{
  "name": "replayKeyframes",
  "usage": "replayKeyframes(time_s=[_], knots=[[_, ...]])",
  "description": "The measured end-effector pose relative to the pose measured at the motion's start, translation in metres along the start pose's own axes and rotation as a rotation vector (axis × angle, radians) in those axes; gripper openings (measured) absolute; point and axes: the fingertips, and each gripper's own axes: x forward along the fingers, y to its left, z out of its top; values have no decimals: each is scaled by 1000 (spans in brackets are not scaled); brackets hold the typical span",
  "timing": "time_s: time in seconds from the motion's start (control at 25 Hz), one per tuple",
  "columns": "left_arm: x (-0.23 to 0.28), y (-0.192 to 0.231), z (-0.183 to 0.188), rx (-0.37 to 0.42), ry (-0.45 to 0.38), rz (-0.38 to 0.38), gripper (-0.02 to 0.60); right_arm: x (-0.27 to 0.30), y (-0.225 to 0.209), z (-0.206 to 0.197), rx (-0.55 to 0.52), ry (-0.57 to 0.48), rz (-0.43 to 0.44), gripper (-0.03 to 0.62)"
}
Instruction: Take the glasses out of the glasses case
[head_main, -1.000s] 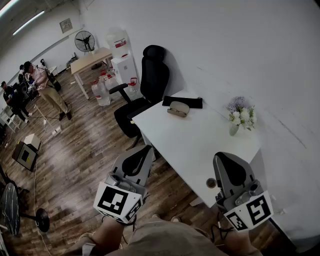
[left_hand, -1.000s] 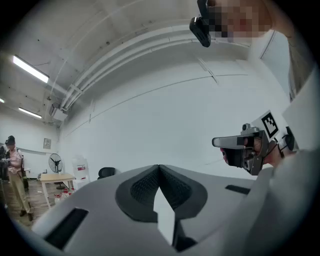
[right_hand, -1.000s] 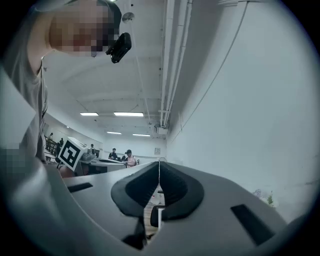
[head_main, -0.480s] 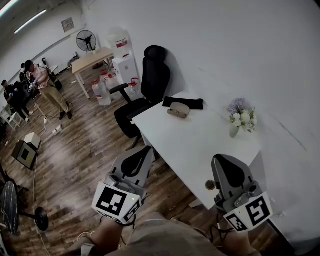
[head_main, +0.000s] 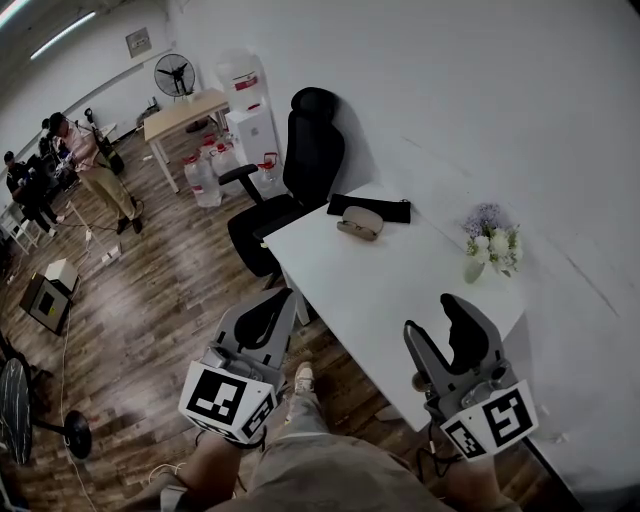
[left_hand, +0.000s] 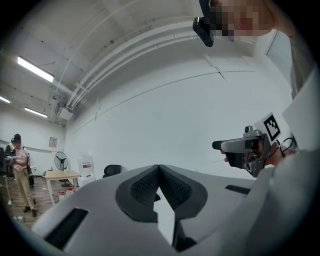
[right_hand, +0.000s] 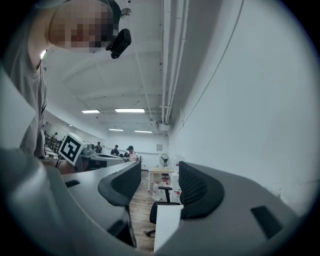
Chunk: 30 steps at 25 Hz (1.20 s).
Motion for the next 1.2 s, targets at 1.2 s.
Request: replayKeyframes(time_s=[1.2], knots=[[279, 241, -119, -65, 167, -362, 14, 313, -124, -159, 110, 422, -83, 247]])
